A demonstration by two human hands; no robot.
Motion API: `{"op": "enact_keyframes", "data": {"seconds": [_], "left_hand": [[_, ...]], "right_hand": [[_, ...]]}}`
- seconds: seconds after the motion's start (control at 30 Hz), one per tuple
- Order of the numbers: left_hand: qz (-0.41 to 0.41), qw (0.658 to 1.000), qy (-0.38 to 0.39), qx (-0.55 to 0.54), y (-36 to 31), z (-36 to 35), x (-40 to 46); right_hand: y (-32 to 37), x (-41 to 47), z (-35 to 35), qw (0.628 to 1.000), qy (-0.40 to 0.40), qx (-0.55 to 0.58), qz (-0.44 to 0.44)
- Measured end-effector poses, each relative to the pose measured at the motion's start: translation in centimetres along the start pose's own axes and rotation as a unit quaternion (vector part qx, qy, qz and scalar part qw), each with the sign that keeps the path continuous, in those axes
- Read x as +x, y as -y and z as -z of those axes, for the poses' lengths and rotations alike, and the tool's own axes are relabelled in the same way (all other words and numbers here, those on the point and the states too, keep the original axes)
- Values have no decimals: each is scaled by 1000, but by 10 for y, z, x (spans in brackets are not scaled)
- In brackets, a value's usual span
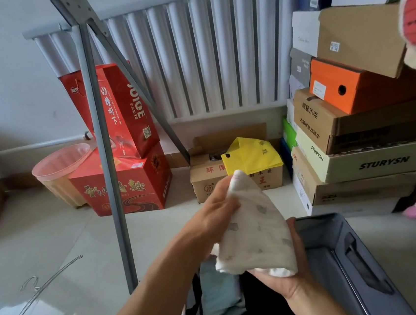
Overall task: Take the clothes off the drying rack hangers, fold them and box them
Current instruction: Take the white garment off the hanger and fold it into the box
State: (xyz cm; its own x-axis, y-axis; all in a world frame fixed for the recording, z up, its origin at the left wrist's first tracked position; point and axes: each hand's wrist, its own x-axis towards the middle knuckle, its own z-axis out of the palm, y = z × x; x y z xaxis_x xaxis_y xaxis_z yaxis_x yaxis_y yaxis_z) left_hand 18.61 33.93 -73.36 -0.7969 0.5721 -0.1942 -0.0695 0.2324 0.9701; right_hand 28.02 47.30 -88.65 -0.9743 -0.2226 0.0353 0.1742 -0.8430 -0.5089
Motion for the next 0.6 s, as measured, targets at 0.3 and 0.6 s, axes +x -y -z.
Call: {"op": "enact_keyframes", "data": {"seconds": [0.3, 0.6], "left_hand": [[-10, 985, -163, 55, 45, 13, 0], [10, 950, -295, 103, 98, 10, 11]], "right_hand": [[26, 40, -47, 995, -87, 42, -31], [38, 32, -25, 986, -126, -38, -102]]}}
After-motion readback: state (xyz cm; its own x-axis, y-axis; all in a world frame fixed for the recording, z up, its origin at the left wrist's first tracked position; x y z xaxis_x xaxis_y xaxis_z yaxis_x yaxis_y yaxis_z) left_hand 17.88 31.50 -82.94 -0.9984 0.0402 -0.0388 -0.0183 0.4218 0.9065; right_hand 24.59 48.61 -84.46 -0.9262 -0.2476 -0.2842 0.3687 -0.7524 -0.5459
